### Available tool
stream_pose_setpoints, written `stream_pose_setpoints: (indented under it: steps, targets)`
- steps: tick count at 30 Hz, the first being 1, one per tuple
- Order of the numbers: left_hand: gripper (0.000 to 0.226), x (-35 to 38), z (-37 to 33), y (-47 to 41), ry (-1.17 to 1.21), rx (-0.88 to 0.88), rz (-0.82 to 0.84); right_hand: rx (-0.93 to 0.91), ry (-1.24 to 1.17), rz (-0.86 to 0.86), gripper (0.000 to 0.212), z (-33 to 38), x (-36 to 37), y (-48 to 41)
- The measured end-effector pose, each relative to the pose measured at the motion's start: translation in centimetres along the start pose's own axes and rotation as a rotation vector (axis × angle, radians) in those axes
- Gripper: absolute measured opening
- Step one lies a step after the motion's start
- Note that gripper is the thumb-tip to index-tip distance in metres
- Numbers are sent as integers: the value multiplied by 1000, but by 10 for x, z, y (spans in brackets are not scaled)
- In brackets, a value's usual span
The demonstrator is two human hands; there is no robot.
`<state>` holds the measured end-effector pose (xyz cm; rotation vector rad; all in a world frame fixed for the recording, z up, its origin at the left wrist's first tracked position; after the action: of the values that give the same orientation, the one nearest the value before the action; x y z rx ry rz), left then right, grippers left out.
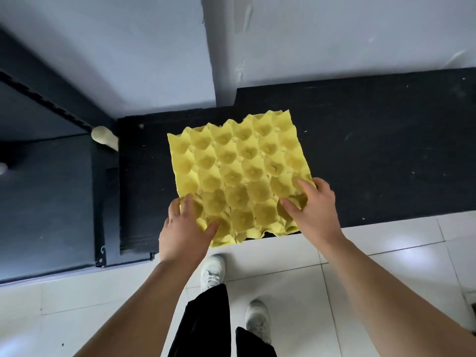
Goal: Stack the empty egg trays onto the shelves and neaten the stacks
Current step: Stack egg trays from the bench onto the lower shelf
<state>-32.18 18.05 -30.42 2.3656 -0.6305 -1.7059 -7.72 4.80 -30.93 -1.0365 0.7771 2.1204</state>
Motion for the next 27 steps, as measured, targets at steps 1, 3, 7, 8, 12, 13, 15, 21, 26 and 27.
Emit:
stream_pose_setpoints:
  steps: [1, 3, 7, 8, 12, 13, 15, 21, 26, 27]
  targets:
    - [77, -10, -3, 7, -2, 0, -19, -16, -12, -11, 57, 5, -10, 5]
    - [77, -34, -10, 23, 2, 4, -71, -53, -34, -38, 57, 17, -32, 15]
    - [75, -90, -20, 63, 33, 13, -192, -142, -37, -103, 56, 49, -84, 41]
    - [73, -105, -21, 75, 43, 16, -227, -161, -33, -122, 56, 58, -98, 48]
    - [66, -171, -26, 126, 102, 18, -383, -258, -41, -208, 56, 100, -160, 85]
    - [65, -188, -27, 140, 112, 23, -416, -284, -49, -230, 55, 111, -176, 95]
    - [63, -221, -28, 169, 134, 34, -476, -335, -59, -272, 52, 133, -208, 116]
    - [67, -319, -8, 248, 194, 12, -661, -481, -95, -347, 51, 203, -274, 181]
    - [70, -385, 29, 299, 245, -34, -777, -570, -116, -357, 53, 261, -294, 232]
    - [70, -396, 39, 308, 259, -44, -798, -588, -123, -359, 52, 273, -295, 243]
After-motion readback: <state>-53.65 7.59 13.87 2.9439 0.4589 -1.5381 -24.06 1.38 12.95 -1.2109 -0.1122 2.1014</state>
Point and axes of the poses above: each hand's wrist, its own y-axis away from the middle knuckle, its own x-axis out of the palm, z = x × y, the point moved 8 cm from there along -y, towards the middle knuckle, and after that the axes turned 9 degrees about -z, right-handed, at the moved point
